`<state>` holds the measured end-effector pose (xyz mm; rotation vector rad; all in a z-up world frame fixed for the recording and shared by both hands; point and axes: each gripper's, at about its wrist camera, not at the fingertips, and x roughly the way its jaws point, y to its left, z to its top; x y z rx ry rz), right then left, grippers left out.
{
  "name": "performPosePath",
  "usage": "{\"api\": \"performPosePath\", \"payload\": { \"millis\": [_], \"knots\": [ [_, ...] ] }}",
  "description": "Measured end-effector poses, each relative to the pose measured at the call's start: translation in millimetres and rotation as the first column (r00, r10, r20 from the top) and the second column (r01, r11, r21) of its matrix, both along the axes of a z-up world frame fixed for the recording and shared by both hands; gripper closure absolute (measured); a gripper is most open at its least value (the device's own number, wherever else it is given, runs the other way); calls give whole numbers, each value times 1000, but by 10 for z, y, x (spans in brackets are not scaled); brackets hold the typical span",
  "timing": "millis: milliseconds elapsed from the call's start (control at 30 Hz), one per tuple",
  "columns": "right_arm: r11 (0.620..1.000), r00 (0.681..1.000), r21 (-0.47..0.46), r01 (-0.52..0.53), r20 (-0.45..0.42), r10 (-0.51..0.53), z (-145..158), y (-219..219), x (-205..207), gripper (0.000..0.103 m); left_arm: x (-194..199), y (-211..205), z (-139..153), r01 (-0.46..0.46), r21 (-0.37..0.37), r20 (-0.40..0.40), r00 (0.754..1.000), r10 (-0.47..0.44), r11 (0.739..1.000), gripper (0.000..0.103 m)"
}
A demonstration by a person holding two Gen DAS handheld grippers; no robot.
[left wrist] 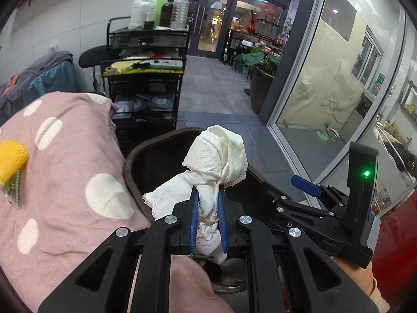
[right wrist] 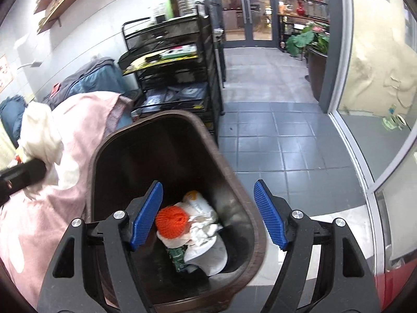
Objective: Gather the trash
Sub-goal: 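Carry both white cloths over the black bin and open both grippers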
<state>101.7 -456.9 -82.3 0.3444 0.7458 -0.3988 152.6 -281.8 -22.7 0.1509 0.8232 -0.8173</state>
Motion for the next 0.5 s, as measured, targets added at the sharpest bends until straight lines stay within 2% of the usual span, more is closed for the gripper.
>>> {"api": "performPosePath", "payload": {
  "millis": [400,500],
  "knots": [
    [996,995,5,94,-22,-94,-69,-316,-135,30,81,-268,-309,23,39,-122,992,-18,999,89],
    [995,994,17,102,-28,-102,-89,-358,-137,30,54,-309,-330,32,49,-122,992,-26,998,79]
  ]
}}
